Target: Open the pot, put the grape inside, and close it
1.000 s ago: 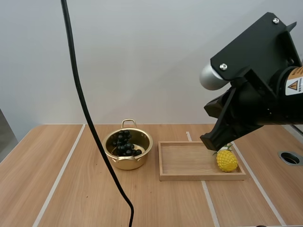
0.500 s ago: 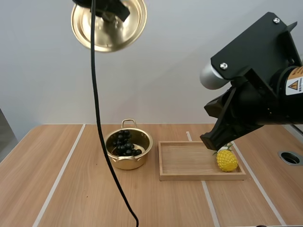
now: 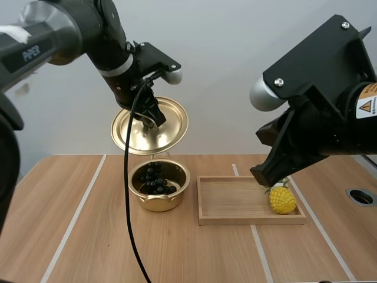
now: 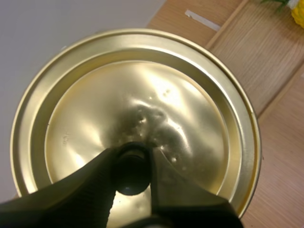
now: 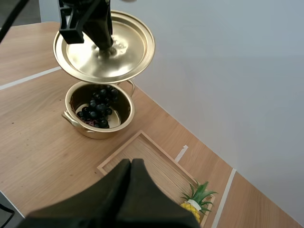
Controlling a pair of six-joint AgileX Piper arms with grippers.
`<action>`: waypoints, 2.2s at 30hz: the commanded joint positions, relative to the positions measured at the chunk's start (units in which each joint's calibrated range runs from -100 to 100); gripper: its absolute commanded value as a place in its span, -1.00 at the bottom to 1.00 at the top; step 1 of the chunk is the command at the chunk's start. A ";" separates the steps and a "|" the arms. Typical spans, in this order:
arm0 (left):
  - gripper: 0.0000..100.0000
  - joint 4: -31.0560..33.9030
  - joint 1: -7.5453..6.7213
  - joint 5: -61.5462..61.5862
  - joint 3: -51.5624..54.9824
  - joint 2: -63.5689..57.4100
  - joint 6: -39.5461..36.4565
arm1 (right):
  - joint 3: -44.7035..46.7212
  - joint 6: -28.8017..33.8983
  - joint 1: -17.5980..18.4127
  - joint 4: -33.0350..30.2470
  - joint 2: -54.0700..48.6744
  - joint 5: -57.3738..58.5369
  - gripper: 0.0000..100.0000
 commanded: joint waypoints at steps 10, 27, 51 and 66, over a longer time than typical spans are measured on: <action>-1.00 -3.29 -0.19 0.00 0.30 14.07 3.92 | 0.12 0.11 0.02 -0.68 -0.57 0.00 -1.00; -1.00 -0.04 -0.19 -2.92 0.17 23.22 4.25 | 0.12 0.11 0.02 -0.68 -0.57 0.00 -1.00; -1.00 -0.43 -0.19 -3.90 0.17 26.95 4.07 | 0.12 0.11 0.02 -0.68 -0.57 0.00 -1.00; -1.00 -0.79 -0.19 -4.05 0.17 29.81 3.88 | 0.12 0.11 0.02 -0.68 -0.57 0.00 -1.00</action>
